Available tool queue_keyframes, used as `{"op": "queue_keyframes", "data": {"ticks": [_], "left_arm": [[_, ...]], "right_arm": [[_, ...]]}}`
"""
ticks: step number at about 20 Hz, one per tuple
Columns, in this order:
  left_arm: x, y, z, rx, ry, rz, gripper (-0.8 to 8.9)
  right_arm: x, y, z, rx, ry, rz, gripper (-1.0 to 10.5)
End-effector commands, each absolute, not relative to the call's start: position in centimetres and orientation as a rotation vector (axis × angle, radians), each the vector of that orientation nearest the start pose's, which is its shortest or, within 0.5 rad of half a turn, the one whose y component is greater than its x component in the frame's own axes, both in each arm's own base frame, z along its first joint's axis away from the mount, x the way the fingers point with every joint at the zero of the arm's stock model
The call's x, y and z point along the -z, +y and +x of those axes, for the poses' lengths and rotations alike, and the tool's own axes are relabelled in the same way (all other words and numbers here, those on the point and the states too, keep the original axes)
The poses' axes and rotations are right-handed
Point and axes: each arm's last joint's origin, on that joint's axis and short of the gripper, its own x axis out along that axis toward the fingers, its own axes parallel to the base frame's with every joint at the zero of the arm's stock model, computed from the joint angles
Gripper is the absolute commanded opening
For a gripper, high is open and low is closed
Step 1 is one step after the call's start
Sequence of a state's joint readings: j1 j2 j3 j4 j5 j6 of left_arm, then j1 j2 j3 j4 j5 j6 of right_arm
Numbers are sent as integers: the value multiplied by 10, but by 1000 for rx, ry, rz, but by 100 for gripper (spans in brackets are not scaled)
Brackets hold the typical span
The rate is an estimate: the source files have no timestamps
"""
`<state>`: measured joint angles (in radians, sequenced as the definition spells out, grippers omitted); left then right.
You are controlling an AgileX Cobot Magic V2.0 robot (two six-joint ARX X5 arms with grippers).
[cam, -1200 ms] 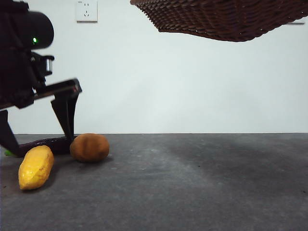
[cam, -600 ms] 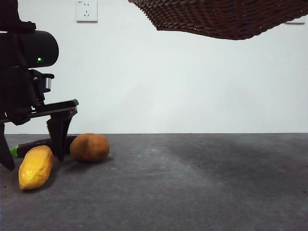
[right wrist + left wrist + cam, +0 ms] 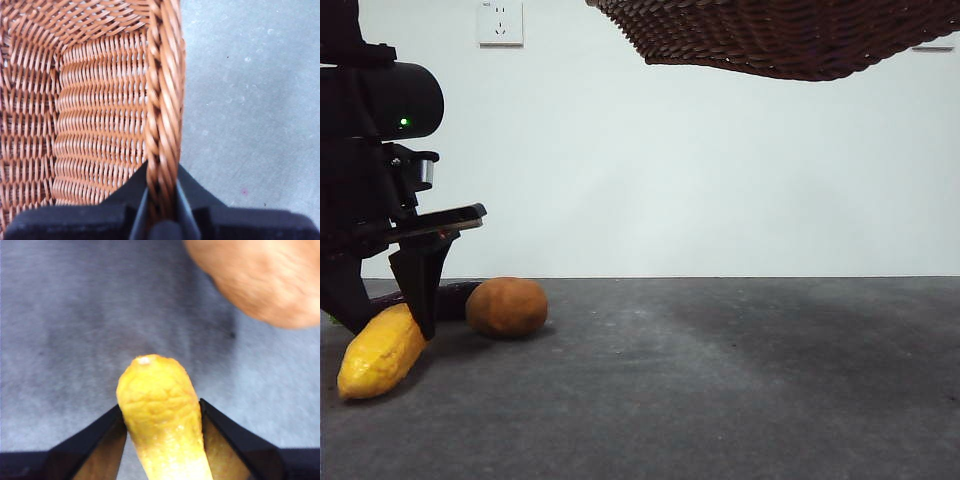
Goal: Help me put the vegetables on the table into the basket
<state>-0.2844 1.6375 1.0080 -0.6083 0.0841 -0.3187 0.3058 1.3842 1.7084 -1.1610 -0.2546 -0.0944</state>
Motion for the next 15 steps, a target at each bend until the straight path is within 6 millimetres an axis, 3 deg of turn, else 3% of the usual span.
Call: {"op": "queue_keyframes", "data": {"ticks": [1,4,8,15], "left_arm": [[-198,-87,285,191,1201,-97,-8],[-227,-83,275,223,1088,-86,-8],[-263,-78,245,329,951,-114,-8],[-278,-65,183,458,817,-172,-8]], "right_arm": [[-420,82,235,-570,839,-95,-12],[-395,85,243,-552,894,-67,-12],[-347,89,256,-524,952,21,-12],[-271,93,259,-518,1027,180,-12]]}}
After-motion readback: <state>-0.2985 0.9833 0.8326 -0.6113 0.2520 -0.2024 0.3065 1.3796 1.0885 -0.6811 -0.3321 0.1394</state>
